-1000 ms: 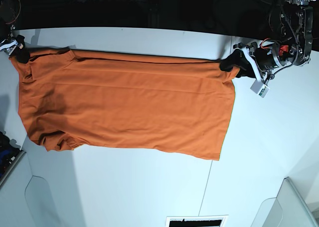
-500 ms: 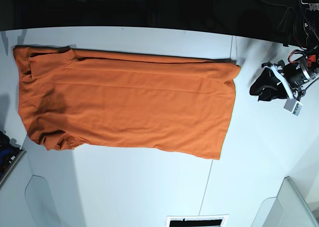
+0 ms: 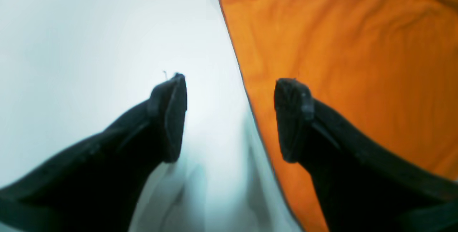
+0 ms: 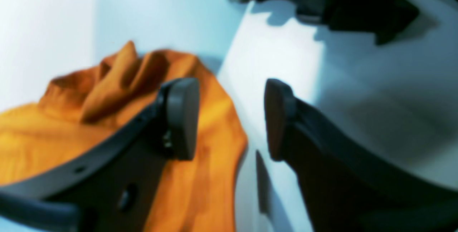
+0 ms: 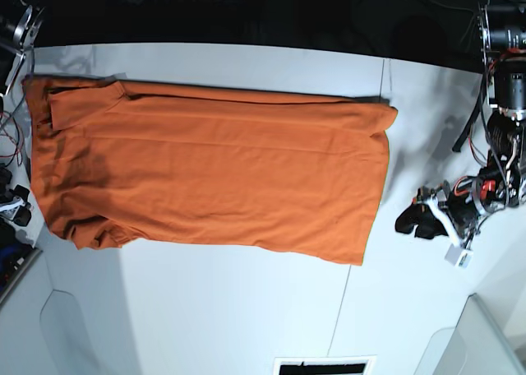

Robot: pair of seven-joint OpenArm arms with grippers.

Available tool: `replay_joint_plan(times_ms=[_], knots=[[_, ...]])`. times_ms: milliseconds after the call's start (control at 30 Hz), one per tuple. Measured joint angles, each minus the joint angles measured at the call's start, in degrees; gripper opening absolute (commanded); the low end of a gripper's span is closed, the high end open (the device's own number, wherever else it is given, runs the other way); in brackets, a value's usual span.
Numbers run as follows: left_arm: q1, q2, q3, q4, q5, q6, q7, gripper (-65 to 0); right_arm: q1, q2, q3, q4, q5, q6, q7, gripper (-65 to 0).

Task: Layout the t-shirt on the table in an organized manner, then fold the t-shirt properly
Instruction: 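Regrasp the folded edge at collar and hem with both grippers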

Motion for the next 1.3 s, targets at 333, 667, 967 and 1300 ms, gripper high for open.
replay_joint_plan(times_ms=[333, 667, 967, 1300], knots=[[-9.57, 6.82, 1.88, -15.30, 5.05, 0.09, -0.90, -24.4, 8.07, -1.36, -2.58, -17.40, -3.04, -0.72, 3.39, -35.7], [-8.66, 4.35, 1.88, -11.30, -4.83, 0.22, 7.02, -24.6, 6.19, 1.51, -2.58, -10.47, 1.79, 0.72, -5.51, -35.8], [0.33, -3.26, -4.04, 0.11, -15.28, 0.04, 15.78, -24.6, -11.04, 3.34, 6.95, 11.23, 13.16, 2.78, -16.70, -35.7], [23.43, -2.49, -16.65, 17.14, -21.97, 0.04, 21.22, -27.1, -29.55, 3.08, 19.15, 16.63, 26.47, 8.31, -20.46, -35.7]])
